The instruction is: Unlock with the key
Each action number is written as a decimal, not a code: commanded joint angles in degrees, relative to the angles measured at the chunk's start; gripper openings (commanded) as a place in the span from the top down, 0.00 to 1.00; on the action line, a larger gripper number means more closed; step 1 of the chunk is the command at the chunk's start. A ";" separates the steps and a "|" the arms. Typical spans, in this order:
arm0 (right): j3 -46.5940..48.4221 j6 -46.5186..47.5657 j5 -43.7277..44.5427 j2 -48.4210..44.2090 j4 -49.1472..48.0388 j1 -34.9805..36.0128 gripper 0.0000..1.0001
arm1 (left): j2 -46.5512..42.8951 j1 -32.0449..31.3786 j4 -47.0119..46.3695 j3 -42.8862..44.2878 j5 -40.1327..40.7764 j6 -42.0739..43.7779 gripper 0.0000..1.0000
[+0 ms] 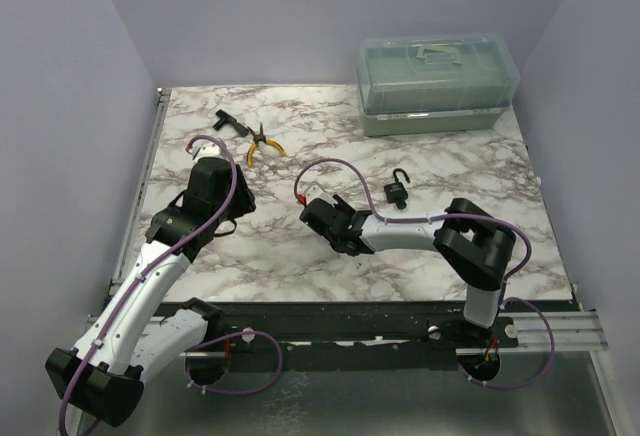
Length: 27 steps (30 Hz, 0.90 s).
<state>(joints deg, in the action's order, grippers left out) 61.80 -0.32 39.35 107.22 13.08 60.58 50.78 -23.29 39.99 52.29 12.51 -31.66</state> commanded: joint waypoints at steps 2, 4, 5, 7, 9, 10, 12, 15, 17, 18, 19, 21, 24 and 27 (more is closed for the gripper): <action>0.00 -3.24 -9.47 -4.08 5.08 -0.37 0.50 | -0.35 0.69 -1.00 -0.69 1.42 1.46 0.50; -0.46 -4.17 -14.88 -7.80 4.85 -0.33 0.47 | -0.35 0.86 -1.15 -0.69 1.23 1.47 0.50; -0.62 -4.69 -17.98 -9.60 4.46 -0.35 0.45 | -0.29 0.95 -1.21 -0.70 1.06 1.51 0.50; -0.69 -5.85 -23.06 -12.88 3.15 -0.42 0.39 | -0.31 1.18 -1.34 -0.75 0.71 1.60 0.50; -0.82 -7.18 -26.81 -15.40 1.14 -0.52 0.32 | -0.16 1.38 -1.48 -0.79 0.44 1.60 0.51; -0.86 -8.48 -27.98 -16.29 0.03 -0.65 0.30 | -0.16 1.47 -1.49 -0.79 0.34 1.60 0.51; -0.66 -11.11 -29.66 -17.08 -1.40 -1.67 0.30 | -0.17 1.73 -1.50 -0.86 0.17 1.60 0.51; -0.16 -14.22 -33.21 -16.85 -2.57 -3.76 0.37 | -0.32 1.82 -1.57 -0.96 0.06 1.60 0.51; -0.15 -15.47 -34.12 -16.20 -2.88 -4.75 0.41 | -0.41 1.84 -1.59 -1.04 -0.03 1.60 0.51; -0.18 -16.11 -34.73 -15.83 -2.88 -5.27 0.41 | -0.53 1.84 -1.58 -1.05 -0.08 1.60 0.51; -0.18 -17.04 -35.39 -15.58 -2.89 -6.13 0.42 | -0.51 1.84 -1.67 -1.09 -0.18 1.58 0.51; -0.94 -18.97 -37.59 -15.62 -3.32 -8.25 0.42 | -0.60 1.93 -1.79 -1.14 -0.65 1.67 0.51; -3.45 -21.17 -39.79 -17.38 -4.99 -11.37 0.39 | -1.33 1.93 -2.44 -1.42 -2.22 1.88 0.50; -5.67 -22.47 -43.55 -19.81 -6.18 -14.58 0.32 | -3.02 1.89 -3.19 -1.92 -3.33 2.10 0.41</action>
<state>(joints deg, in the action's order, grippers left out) 58.81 -19.11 1.91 90.48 9.17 49.01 50.43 -21.71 38.54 51.27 11.66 -30.57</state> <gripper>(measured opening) 0.638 0.526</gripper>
